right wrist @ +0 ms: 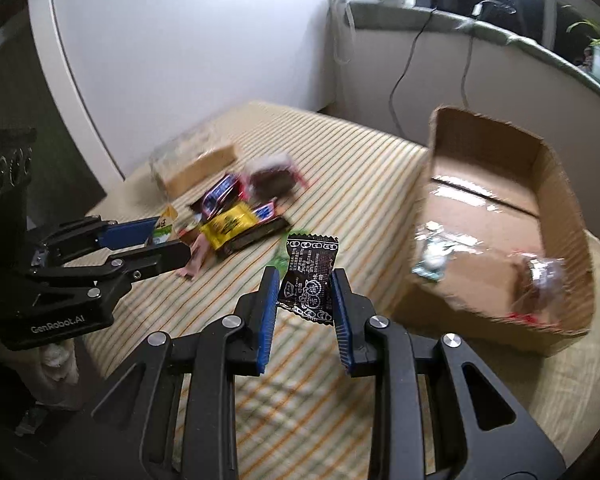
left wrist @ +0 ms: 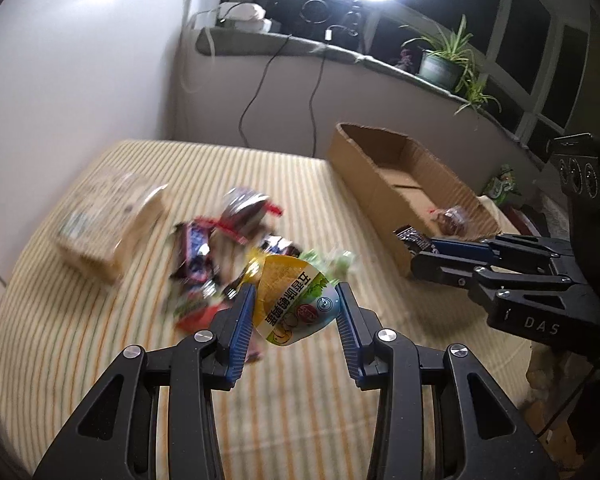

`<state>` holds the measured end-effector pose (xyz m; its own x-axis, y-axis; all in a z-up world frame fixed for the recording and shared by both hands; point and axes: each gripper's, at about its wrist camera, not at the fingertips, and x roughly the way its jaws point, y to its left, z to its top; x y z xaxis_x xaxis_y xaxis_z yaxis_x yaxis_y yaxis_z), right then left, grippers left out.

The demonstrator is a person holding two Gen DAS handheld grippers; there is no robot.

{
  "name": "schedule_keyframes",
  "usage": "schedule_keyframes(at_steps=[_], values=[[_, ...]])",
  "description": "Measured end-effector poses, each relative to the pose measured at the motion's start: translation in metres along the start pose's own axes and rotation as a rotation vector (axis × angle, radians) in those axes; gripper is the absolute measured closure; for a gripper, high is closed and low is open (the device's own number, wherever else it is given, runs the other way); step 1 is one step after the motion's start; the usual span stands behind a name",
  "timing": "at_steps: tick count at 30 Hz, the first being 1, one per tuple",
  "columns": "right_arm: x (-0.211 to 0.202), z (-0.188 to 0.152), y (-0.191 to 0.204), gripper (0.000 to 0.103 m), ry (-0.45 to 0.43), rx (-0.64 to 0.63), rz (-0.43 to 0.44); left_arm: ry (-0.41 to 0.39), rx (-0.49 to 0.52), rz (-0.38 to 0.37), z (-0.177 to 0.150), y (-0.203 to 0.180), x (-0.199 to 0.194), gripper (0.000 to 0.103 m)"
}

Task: Organize snacks
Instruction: 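Carry both snacks into the cardboard box and open both grippers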

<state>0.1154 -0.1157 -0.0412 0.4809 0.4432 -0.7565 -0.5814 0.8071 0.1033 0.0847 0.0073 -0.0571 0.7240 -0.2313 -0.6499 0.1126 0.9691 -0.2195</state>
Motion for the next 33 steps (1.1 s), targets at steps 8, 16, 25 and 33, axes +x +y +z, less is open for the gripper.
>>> schedule_keyframes(at_steps=[8, 16, 25, 33], values=[[-0.026, 0.005, -0.042, 0.076, -0.055, 0.071, -0.053, -0.017, 0.048, -0.048, 0.024, -0.03, 0.016, 0.065], [-0.04, 0.003, -0.082, 0.076, -0.072, 0.122, -0.099, -0.017, 0.083, -0.088, 0.042, -0.058, 0.036, 0.065], [-0.038, 0.011, -0.116, 0.076, -0.086, 0.147, -0.13, -0.015, 0.128, -0.122, 0.067, -0.09, 0.062, 0.065], [-0.028, 0.016, -0.144, 0.076, -0.073, 0.179, -0.147, 0.017, 0.14, -0.124, 0.077, -0.104, 0.089, 0.065]])
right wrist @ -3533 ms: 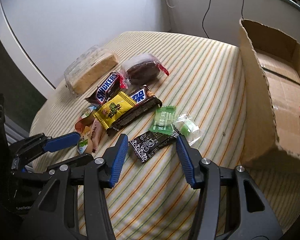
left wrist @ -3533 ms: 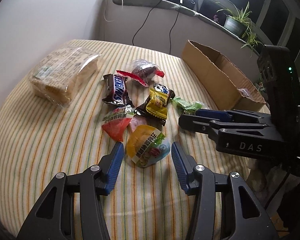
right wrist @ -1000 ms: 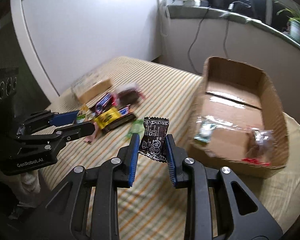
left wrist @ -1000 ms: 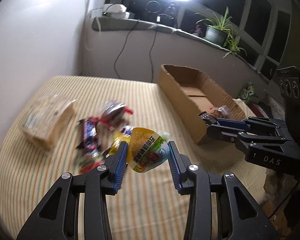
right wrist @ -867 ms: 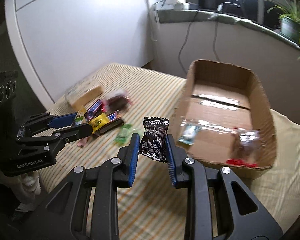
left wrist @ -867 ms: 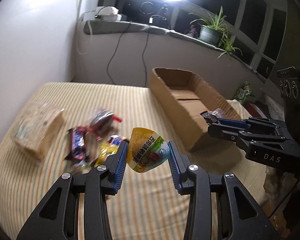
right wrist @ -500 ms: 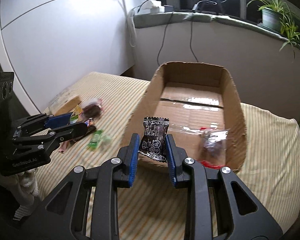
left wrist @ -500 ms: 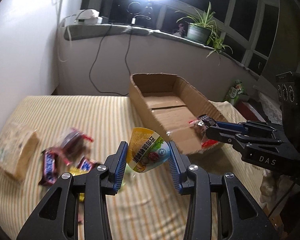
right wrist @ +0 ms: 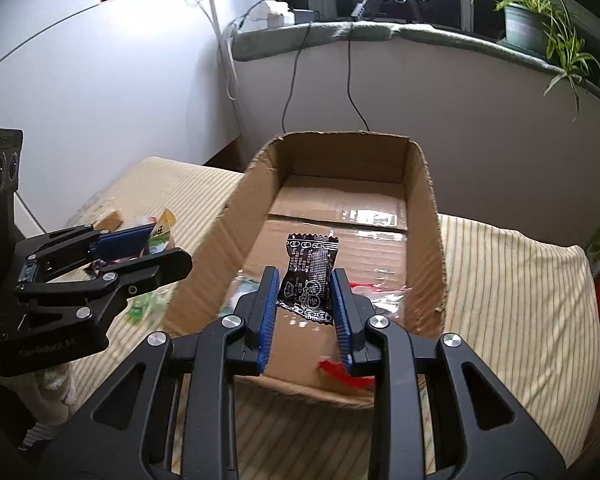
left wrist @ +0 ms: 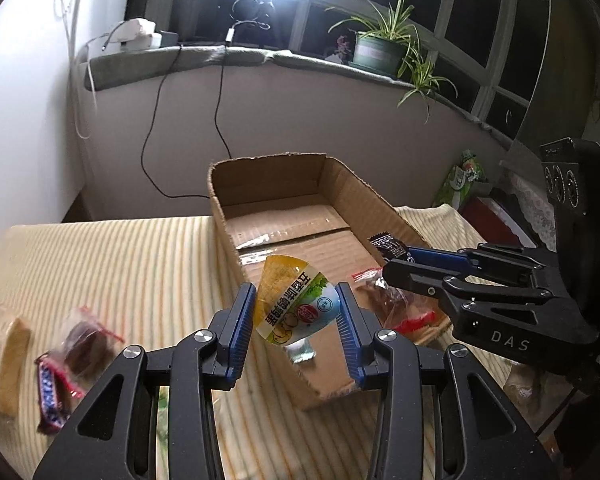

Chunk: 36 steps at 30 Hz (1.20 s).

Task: Organize snacks
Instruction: 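Carry both snacks into the cardboard box and open both grippers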

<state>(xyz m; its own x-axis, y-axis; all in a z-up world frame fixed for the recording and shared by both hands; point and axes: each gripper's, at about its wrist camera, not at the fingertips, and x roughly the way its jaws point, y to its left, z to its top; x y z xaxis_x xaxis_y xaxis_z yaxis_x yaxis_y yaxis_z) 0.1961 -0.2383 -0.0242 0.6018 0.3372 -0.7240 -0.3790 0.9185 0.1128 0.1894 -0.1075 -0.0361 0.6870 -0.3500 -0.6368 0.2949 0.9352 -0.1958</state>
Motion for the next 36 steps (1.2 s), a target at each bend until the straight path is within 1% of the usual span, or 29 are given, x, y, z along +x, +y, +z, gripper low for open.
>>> schedule_keyframes(at_steps=[6, 11, 20, 21, 22, 23, 25, 30, 36], values=[[0.012, 0.006, -0.02, 0.076, 0.011, 0.026, -0.009, 0.021, -0.007, -0.001, 0.003, -0.003, 0.013, 0.065], [0.018, 0.007, -0.03, 0.076, 0.02, 0.039, -0.01, 0.032, 0.006, 0.0, 0.003, -0.009, 0.018, 0.064], [0.016, 0.005, -0.03, 0.075, 0.02, 0.037, -0.022, 0.038, 0.028, 0.015, 0.002, -0.012, 0.02, 0.061], [0.015, 0.005, -0.03, 0.073, 0.019, 0.037, -0.023, 0.039, 0.03, 0.018, 0.002, -0.013, 0.019, 0.061], [0.015, 0.005, -0.029, 0.067, 0.018, 0.035, -0.028, 0.038, 0.031, 0.02, 0.001, -0.012, 0.019, 0.06], [0.014, 0.005, -0.028, 0.059, 0.016, 0.033, -0.032, 0.038, 0.031, 0.021, 0.001, -0.012, 0.018, 0.059], [0.011, 0.004, -0.026, 0.049, 0.007, 0.03, -0.042, 0.033, 0.035, 0.025, 0.001, -0.012, 0.016, 0.052], [0.004, 0.004, -0.023, 0.043, -0.005, 0.031, -0.054, 0.019, 0.038, 0.029, 0.002, -0.011, 0.01, 0.051], [-0.006, 0.003, -0.016, 0.042, -0.014, 0.022, -0.061, 0.002, 0.019, 0.035, 0.0, -0.006, -0.001, 0.051]])
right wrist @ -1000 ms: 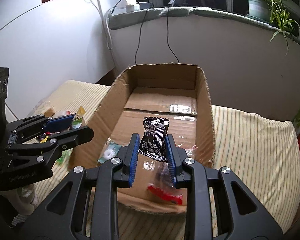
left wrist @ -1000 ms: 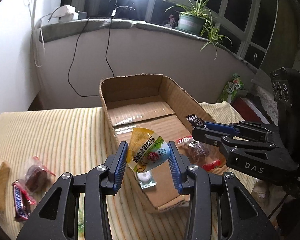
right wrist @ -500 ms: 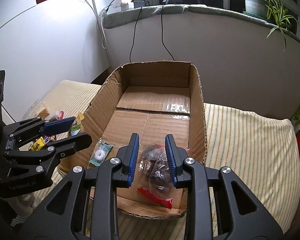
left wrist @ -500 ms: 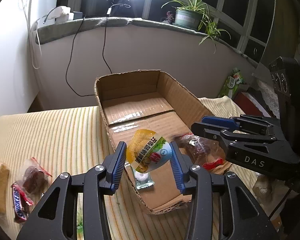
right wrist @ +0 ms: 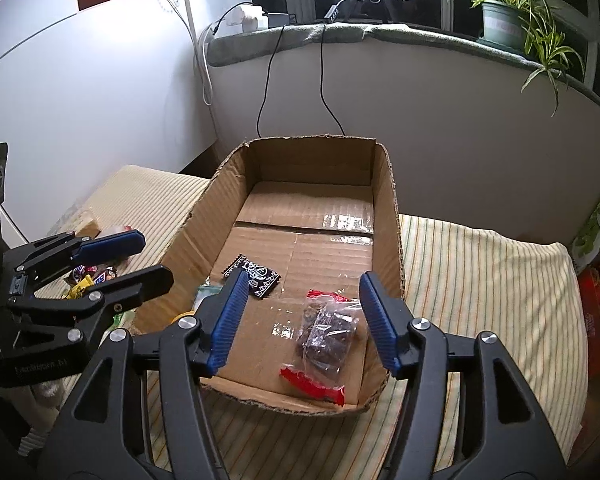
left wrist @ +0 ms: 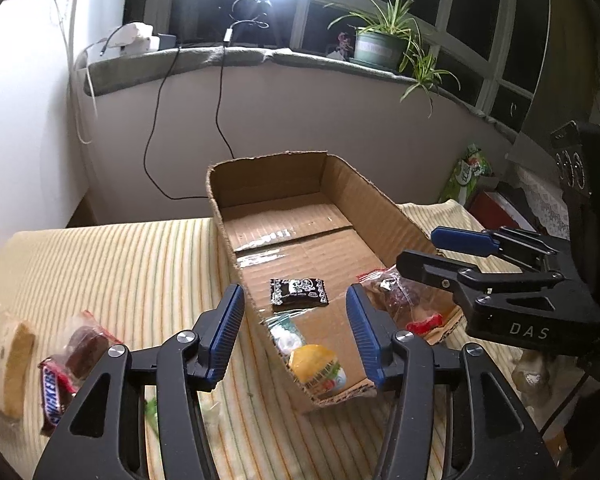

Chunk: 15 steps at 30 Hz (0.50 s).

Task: Organize snacks
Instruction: 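Carry both snacks into the cardboard box and open both grippers, then move both open grippers back over the remaining snacks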

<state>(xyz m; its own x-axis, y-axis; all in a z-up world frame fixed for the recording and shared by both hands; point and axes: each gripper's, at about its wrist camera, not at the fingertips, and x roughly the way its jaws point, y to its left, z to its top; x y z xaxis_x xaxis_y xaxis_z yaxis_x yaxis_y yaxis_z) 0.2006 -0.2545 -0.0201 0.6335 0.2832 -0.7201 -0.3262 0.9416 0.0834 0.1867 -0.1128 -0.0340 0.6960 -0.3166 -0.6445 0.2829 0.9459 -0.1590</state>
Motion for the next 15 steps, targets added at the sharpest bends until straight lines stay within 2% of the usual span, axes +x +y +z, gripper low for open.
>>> schedule_keyframes(at_steps=[7, 15], values=[[-0.016, -0.003, 0.012, 0.042, -0.024, -0.009, 0.01, -0.067, 0.022, 0.032, -0.012, 0.002, -0.027, 0.051], [-0.031, -0.012, 0.037, 0.041, -0.042, -0.035, 0.046, -0.057, -0.004, 0.034, -0.033, 0.012, -0.054, 0.051]])
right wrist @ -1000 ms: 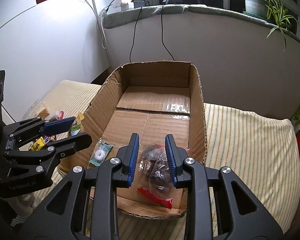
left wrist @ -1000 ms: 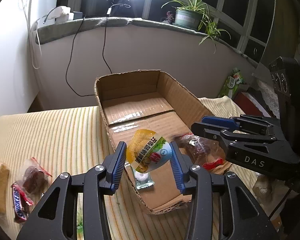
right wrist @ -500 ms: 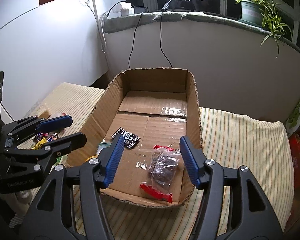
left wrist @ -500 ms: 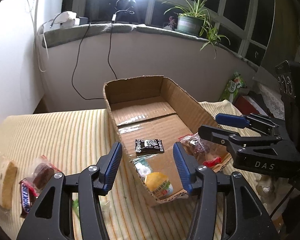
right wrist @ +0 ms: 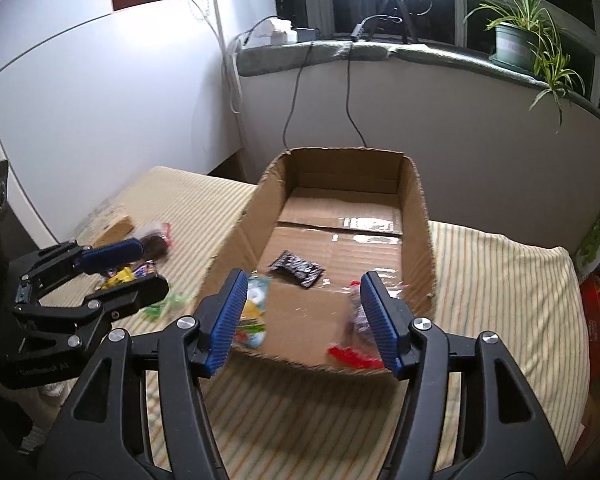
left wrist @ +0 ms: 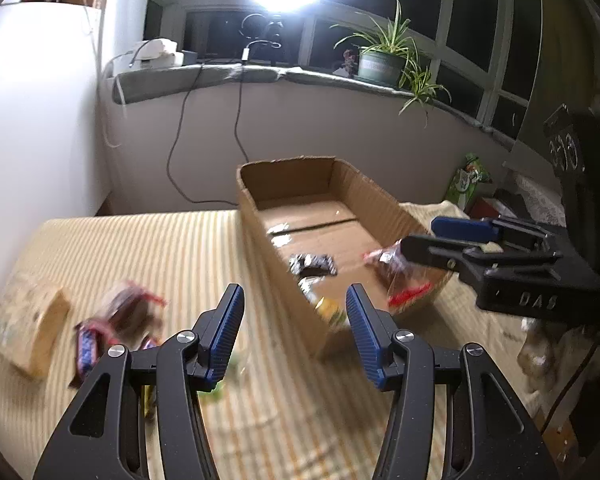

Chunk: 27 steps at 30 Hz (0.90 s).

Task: Organize snacks
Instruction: 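Move both open grippers back over the remaining snacks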

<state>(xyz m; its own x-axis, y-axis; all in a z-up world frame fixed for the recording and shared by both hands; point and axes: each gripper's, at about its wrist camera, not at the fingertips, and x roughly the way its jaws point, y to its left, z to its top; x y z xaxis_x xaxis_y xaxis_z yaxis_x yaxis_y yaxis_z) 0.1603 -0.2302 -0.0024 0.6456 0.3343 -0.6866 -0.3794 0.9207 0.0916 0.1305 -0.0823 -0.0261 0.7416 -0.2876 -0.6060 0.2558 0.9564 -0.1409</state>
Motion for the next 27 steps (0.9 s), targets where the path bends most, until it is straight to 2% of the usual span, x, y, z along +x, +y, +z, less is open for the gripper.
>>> schedule_keyframes(at_steps=[11, 16, 19, 27], values=[[-0.01, -0.02, 0.045, 0.041, 0.009, -0.048, 0.083, 0.001, -0.121, 0.092, -0.035, 0.053, -0.047, 0.051], [-0.008, -0.026, 0.066, 0.041, 0.024, -0.072, 0.131, 0.016, -0.18, 0.123, -0.055, 0.077, -0.062, 0.054], [-0.004, -0.031, 0.082, 0.041, 0.041, -0.087, 0.167, 0.023, -0.217, 0.131, -0.065, 0.09, -0.067, 0.057], [0.017, -0.043, 0.125, 0.041, 0.099, -0.132, 0.24, 0.049, -0.306, 0.131, -0.086, 0.119, -0.071, 0.057]])
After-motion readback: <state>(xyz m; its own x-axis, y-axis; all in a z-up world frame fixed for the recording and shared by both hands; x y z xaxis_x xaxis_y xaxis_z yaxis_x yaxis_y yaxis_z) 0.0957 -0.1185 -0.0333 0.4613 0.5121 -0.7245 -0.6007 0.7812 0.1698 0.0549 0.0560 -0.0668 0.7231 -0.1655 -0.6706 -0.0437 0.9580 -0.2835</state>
